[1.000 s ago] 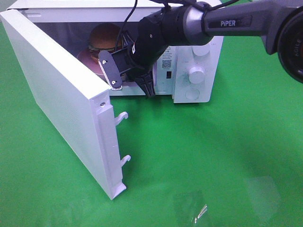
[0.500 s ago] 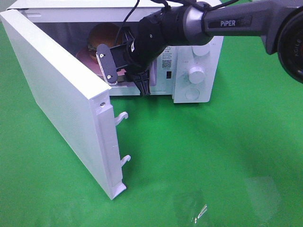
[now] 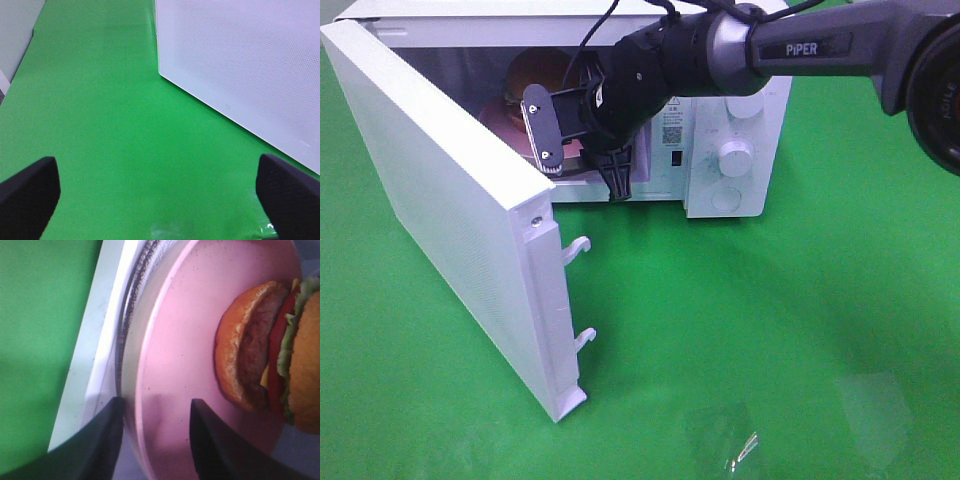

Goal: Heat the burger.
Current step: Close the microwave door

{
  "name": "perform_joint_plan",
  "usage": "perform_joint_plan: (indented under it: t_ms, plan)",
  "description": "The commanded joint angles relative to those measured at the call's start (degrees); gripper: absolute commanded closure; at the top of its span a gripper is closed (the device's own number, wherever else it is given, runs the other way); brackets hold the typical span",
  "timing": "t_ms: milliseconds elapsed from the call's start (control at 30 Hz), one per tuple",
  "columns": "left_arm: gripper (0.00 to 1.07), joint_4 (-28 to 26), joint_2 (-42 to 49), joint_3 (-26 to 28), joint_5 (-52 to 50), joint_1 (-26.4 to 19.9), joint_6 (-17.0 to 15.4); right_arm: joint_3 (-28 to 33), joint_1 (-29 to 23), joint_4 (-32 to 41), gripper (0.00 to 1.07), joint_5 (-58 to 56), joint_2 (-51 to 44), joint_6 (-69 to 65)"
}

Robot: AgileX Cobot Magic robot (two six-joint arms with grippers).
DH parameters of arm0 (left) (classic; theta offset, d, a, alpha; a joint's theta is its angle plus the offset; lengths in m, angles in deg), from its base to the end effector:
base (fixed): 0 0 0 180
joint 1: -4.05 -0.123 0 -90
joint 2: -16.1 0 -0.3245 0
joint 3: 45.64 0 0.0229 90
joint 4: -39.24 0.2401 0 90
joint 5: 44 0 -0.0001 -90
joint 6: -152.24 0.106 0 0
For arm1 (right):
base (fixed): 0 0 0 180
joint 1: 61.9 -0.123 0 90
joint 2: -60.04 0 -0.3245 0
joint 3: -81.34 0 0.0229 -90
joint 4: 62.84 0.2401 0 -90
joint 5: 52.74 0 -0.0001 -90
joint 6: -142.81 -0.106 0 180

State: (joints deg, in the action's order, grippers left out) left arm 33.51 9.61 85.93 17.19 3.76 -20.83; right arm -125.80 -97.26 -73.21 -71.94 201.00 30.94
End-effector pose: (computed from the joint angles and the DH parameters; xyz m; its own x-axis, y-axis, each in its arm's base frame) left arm -0.0442 -0.0095 0.2700 -0.4317 0.0701 -0.8993 0.1052 0.9941 0.0270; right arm 0.4592 0.3181 0.1795 0.4146 -0.9028 -0.1143 -0.6545 -0.2086 -0.7267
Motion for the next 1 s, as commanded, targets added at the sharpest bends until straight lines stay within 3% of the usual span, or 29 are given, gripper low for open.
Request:
perform_joint_plan:
  t_ms: [33,567,833,1000]
  plan:
    - [0.07,-0.2,0.9,-0.1,0.2,0.4,-0.1,-0.6,-0.1,-1.5,0.57,0.9,-0.2,-2.5]
    - [0.07,-0.2,0.9,-0.1,0.2,0.4,-0.1,1.2,-0.4,-0.9,0.51,-0.3,-2.6,-4.0]
    - [0.07,-0.2,0.9,-0.1,0.2,0.4,-0.1,6.2,-2.1,0.2,0.3,0.1,-6.8,-3.6]
    - [0.07,-0.2,0.9,-0.1,0.2,0.4,-0.1,8.3,-2.1,0.2,0.3,-0.1,-8.4,-3.6]
